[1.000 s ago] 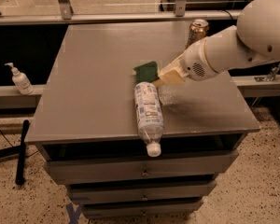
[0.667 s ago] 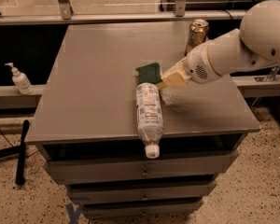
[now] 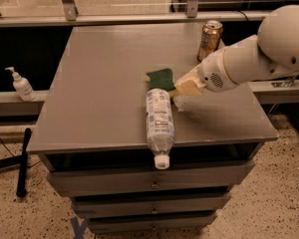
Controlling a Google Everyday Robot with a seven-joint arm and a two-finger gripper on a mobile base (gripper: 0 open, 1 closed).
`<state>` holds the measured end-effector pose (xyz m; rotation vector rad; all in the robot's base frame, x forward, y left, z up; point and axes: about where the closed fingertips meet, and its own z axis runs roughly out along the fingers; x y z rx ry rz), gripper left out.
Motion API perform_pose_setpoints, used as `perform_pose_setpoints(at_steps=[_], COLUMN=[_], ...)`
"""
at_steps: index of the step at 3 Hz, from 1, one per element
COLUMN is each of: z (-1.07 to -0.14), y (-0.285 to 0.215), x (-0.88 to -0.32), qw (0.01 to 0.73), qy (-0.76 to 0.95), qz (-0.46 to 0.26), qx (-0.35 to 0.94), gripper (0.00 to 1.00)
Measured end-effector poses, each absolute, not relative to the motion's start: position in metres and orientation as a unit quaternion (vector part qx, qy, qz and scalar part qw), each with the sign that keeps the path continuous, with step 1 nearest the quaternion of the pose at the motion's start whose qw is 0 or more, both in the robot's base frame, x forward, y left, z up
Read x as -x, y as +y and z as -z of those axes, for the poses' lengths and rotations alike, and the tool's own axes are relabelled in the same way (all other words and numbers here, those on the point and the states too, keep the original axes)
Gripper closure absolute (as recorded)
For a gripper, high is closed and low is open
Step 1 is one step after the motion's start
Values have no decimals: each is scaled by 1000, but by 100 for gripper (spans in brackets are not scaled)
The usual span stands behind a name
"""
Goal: Move sponge near blue plastic bottle
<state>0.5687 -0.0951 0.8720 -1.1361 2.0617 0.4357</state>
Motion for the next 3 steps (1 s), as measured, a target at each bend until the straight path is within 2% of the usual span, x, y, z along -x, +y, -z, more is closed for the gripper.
perform_pose_setpoints(at_steps=[1, 2, 3], z=[-871, -871, -878], y=[-97, -100, -124], x=[-568, -566, -559], qw=[364, 363, 376], qy=[803, 805, 810], qz=[-168, -164, -142], qx=[440, 439, 427], gripper=[13, 0, 0])
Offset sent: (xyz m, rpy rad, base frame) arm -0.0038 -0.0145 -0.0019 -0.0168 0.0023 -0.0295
